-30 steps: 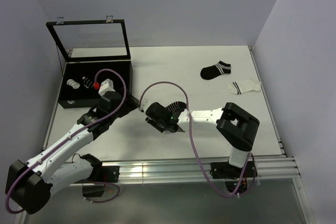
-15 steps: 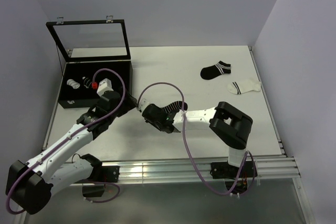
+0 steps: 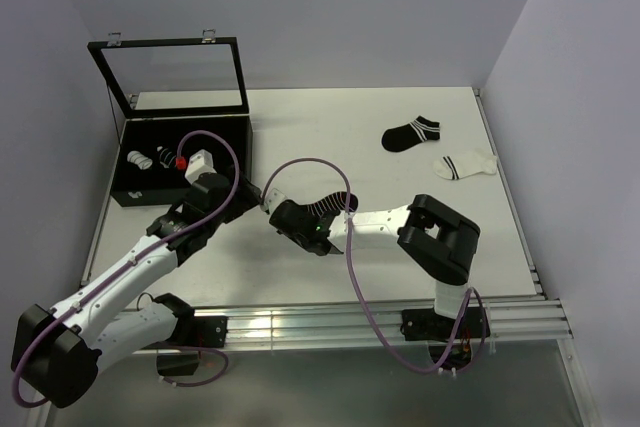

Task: Roll the socks
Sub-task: Roll the sock at the center of the board.

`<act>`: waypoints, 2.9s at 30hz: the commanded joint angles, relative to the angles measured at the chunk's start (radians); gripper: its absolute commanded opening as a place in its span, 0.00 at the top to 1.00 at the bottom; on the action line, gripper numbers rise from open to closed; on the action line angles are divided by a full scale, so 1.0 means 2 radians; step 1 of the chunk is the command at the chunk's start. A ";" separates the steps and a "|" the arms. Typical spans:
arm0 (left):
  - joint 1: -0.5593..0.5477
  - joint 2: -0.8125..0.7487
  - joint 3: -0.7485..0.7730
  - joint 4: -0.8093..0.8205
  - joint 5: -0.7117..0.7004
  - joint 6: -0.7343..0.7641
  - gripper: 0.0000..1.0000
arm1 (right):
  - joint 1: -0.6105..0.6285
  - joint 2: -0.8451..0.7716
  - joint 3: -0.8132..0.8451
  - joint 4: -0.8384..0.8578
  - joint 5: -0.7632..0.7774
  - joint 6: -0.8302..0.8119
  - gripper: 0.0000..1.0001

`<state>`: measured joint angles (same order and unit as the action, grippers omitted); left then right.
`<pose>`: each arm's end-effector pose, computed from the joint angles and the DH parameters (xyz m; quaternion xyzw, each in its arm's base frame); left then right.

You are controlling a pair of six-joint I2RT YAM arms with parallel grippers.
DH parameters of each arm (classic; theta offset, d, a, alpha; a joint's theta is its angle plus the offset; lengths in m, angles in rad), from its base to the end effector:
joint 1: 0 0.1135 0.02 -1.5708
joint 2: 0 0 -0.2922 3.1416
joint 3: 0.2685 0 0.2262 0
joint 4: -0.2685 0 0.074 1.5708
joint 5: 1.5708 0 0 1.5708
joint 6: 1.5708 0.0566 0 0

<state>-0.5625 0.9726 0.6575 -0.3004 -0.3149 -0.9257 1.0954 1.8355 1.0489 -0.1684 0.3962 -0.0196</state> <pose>0.1665 -0.0842 0.2706 -0.2293 0.8497 -0.2051 0.4283 0.1869 0.3153 0.1805 -0.4437 0.8244 -0.0088 0.3513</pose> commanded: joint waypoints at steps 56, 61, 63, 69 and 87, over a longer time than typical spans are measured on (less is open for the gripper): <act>-0.055 0.267 0.013 0.196 0.144 -0.142 0.34 | -0.230 0.008 -0.102 0.189 -0.490 0.199 1.00; -0.055 0.268 0.016 0.205 0.138 -0.152 0.39 | -0.232 0.011 -0.102 0.189 -0.490 0.200 1.00; -0.054 0.273 0.020 0.205 0.141 -0.158 0.41 | -0.232 0.011 -0.102 0.189 -0.490 0.200 1.00; -0.055 0.271 0.016 0.222 0.154 -0.169 0.43 | -0.232 0.009 -0.101 0.186 -0.486 0.199 1.00; -0.054 0.277 0.013 0.244 0.161 -0.184 0.48 | -0.232 0.012 -0.103 0.182 -0.483 0.198 1.00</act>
<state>-0.6666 1.5200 0.6628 0.1303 -0.0055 -1.2713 0.6350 1.8370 0.8452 0.2317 -0.5877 0.3847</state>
